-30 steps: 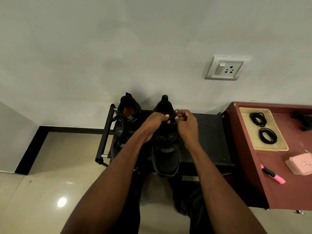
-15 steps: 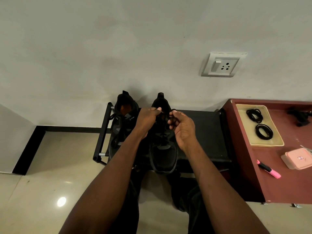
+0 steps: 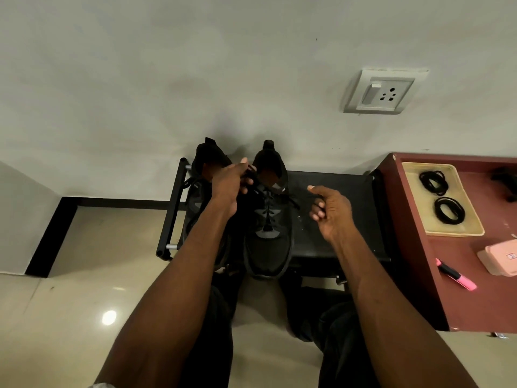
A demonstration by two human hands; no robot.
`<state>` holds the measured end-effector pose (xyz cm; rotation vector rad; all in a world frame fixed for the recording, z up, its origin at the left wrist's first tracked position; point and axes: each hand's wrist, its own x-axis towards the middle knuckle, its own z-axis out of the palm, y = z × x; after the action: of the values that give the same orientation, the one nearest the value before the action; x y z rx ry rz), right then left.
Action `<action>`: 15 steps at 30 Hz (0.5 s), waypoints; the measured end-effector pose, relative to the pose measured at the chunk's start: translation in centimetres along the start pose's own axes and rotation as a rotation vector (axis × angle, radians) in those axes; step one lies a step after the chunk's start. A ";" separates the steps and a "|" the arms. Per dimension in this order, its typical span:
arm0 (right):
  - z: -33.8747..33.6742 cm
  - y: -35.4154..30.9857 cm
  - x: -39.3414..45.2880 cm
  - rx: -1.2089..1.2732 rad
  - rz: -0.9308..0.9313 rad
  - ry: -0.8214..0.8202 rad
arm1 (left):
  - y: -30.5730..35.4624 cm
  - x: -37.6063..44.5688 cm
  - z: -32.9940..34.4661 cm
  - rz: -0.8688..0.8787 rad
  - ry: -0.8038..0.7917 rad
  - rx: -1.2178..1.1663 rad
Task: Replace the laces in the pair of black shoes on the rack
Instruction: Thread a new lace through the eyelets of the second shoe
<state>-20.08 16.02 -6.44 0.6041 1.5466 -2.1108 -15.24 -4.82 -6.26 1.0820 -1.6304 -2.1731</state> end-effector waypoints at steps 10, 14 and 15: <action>2.8 0.6 0.0 0.277 -0.046 -0.122 | -1.4 0.0 0.7 -0.035 -0.092 -0.154; 2.9 0.6 -0.2 0.471 0.011 -0.194 | -1.6 0.2 0.5 -0.108 -0.127 -0.200; 2.8 0.7 -0.2 0.408 -0.003 -0.197 | -1.7 0.3 0.4 -0.117 -0.122 -0.192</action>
<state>-19.80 13.21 -6.08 0.5054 1.0177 -2.4251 -15.29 -4.01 -7.88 1.0308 -1.4000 -2.4561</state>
